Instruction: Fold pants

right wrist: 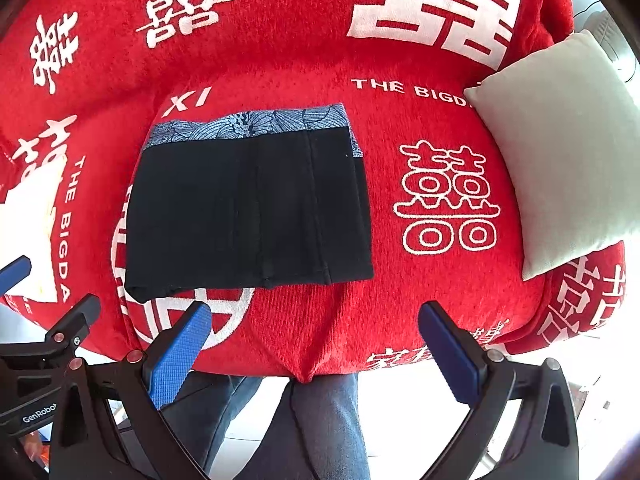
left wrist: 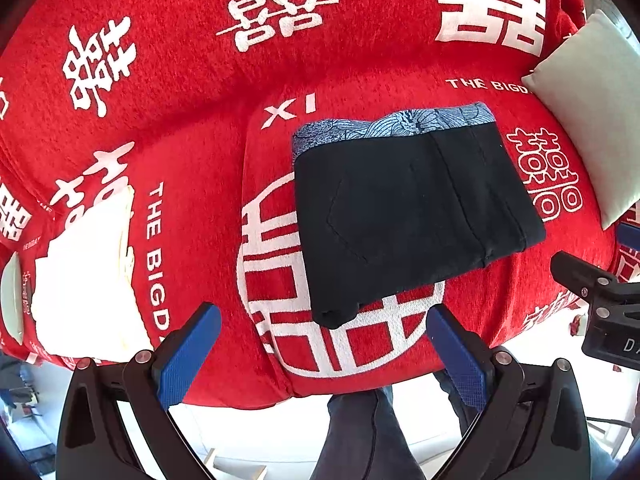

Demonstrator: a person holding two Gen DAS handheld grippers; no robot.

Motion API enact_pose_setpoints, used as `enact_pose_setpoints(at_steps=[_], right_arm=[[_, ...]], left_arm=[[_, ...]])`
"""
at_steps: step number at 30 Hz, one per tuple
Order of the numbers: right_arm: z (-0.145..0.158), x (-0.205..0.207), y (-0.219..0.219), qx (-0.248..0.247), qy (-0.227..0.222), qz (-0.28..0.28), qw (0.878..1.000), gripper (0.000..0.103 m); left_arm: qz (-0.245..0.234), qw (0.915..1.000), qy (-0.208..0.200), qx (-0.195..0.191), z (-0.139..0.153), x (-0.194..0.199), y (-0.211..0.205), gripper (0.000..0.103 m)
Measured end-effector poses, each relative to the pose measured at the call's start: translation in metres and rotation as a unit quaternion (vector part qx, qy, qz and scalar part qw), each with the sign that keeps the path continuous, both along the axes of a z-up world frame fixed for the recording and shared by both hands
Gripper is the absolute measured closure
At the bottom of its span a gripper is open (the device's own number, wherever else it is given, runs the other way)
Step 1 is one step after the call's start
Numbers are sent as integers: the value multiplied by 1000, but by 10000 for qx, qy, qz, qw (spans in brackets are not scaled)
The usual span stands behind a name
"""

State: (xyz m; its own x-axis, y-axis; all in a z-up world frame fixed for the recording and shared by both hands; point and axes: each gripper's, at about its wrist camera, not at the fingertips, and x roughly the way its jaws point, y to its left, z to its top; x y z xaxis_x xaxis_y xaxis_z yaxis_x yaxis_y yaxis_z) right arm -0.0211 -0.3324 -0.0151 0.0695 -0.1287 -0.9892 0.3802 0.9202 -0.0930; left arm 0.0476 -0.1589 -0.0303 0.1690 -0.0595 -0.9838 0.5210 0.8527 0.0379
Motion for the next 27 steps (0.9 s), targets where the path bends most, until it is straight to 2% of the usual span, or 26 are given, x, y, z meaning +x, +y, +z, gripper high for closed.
enact_pose_setpoints(at_steps=[27], right_arm=[[-5, 6, 1, 11, 92, 117, 9999, 0]], left_arm=[[-23, 9999, 135, 2, -6, 3, -2, 0]])
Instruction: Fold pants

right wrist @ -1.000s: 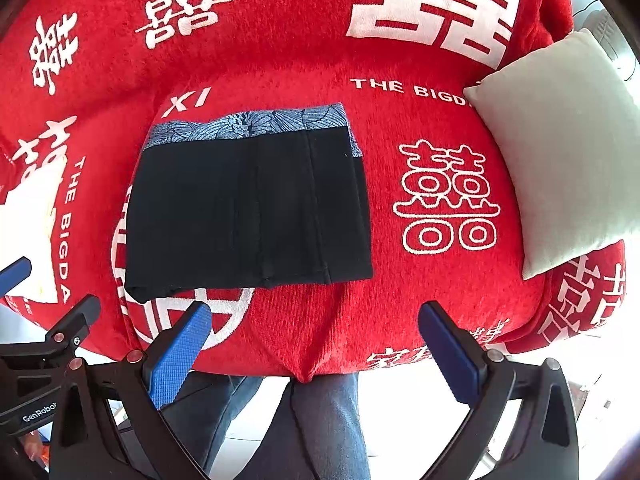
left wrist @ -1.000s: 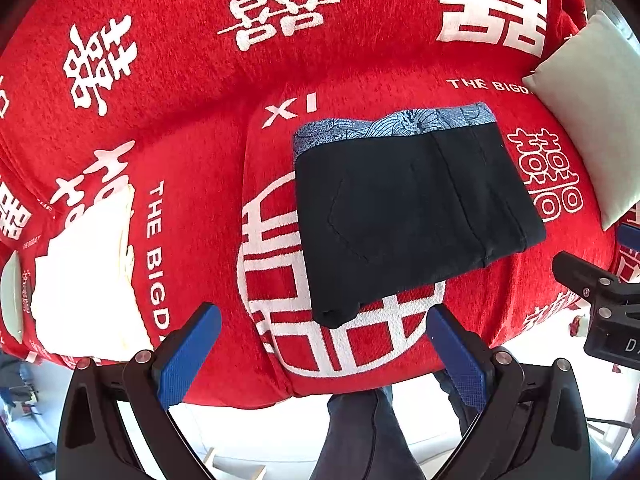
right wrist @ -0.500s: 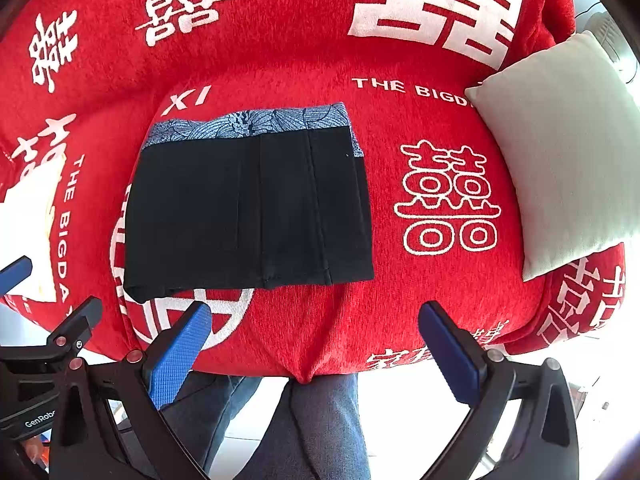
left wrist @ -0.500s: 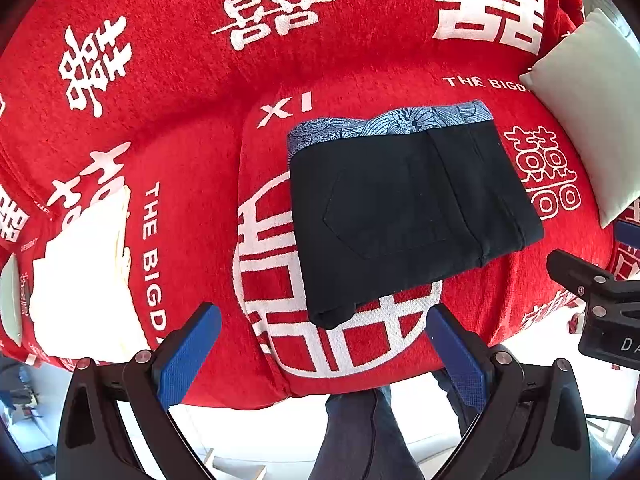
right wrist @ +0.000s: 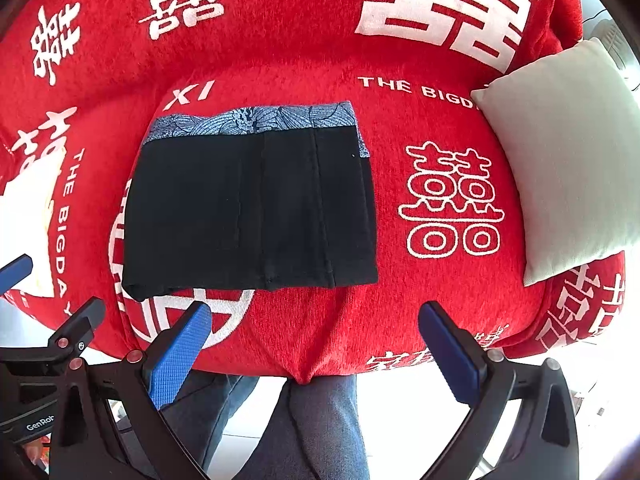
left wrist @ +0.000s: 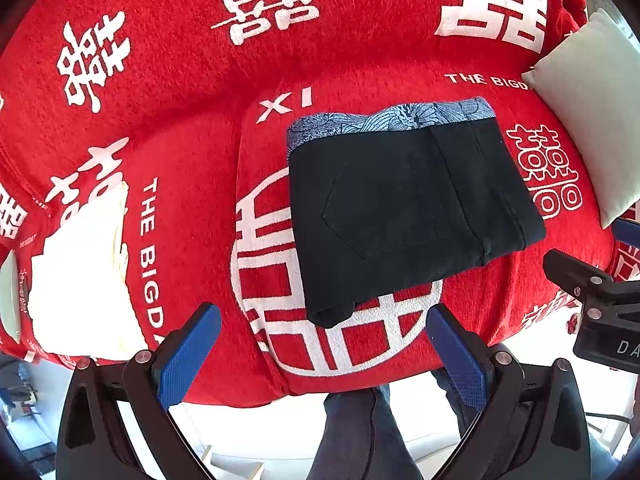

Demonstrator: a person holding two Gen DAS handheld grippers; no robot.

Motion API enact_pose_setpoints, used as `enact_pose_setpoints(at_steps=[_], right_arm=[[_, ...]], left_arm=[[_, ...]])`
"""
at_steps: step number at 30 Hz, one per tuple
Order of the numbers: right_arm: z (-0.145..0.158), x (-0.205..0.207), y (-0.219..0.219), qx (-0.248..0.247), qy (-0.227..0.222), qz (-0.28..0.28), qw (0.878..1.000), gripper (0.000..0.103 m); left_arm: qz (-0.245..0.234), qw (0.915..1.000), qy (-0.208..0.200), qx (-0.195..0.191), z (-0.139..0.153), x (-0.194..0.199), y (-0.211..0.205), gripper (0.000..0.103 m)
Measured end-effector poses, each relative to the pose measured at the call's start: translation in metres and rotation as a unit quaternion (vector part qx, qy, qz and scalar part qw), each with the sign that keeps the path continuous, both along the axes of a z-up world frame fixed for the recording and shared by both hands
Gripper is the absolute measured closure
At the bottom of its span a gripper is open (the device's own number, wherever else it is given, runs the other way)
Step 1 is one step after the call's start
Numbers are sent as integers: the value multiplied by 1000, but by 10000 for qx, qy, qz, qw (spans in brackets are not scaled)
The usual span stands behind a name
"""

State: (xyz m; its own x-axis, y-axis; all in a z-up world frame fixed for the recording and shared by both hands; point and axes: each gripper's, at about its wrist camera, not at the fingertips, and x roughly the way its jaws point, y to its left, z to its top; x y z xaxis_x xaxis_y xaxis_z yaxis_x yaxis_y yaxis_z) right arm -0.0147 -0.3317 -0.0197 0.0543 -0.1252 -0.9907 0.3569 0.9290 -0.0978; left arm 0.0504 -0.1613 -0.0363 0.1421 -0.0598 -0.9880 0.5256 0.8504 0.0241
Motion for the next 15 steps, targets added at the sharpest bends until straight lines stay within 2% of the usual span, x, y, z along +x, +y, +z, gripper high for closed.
enact_pose_setpoints(at_steps=[15], right_arm=[[-2, 1, -3, 9, 25, -35, 10000, 0]], left_arm=[[147, 9999, 51, -64, -1, 5, 1, 0]])
